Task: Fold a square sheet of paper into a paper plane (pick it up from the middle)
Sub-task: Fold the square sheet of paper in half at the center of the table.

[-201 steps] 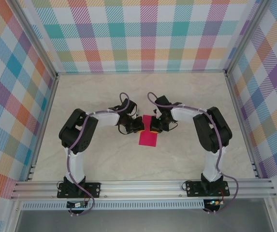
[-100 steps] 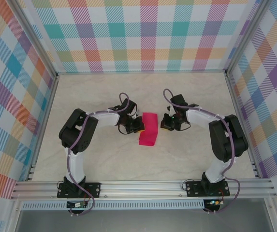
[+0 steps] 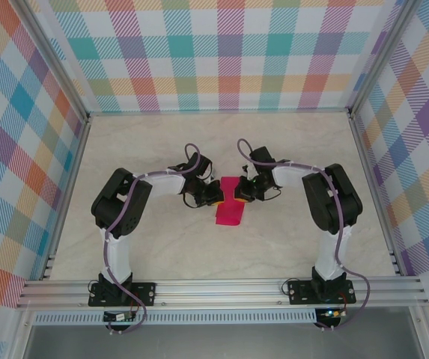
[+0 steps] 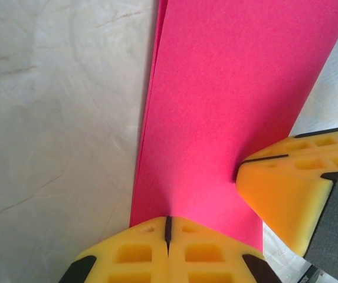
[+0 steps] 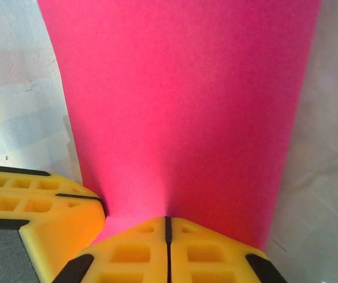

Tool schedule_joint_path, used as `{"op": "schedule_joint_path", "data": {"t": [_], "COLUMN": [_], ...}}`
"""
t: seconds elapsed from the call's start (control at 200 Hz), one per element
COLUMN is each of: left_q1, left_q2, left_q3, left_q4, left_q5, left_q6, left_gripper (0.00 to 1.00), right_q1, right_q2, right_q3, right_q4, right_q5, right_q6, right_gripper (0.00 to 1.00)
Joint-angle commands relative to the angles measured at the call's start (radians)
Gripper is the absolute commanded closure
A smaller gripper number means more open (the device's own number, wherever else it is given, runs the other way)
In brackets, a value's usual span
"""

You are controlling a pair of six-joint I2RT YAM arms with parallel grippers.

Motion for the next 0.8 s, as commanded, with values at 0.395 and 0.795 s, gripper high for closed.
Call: {"op": "schedule_joint_path", "data": {"t": [0.395,0.795], "left_q1": [-0.011,-0.01], "left_q2": [0.139,0.145], "left_q3": [-0.113,-0.106], "left_q4": [-0.268,-0.276], "left_q5": [-0.208,-0.21], "left_q6": [0.017,0.016], "left_gripper": [1.0,1.0], "right_q1": [-0.103,-0.032], "right_q2": [-0.145,0.011], "right_q3": [-0.07,0.022], "right_q4": [0.164,0.189], "right_q5": [0.071,-0.044], "right_q6": [0.034,0.028], "right_gripper": [0.9,0.9]}}
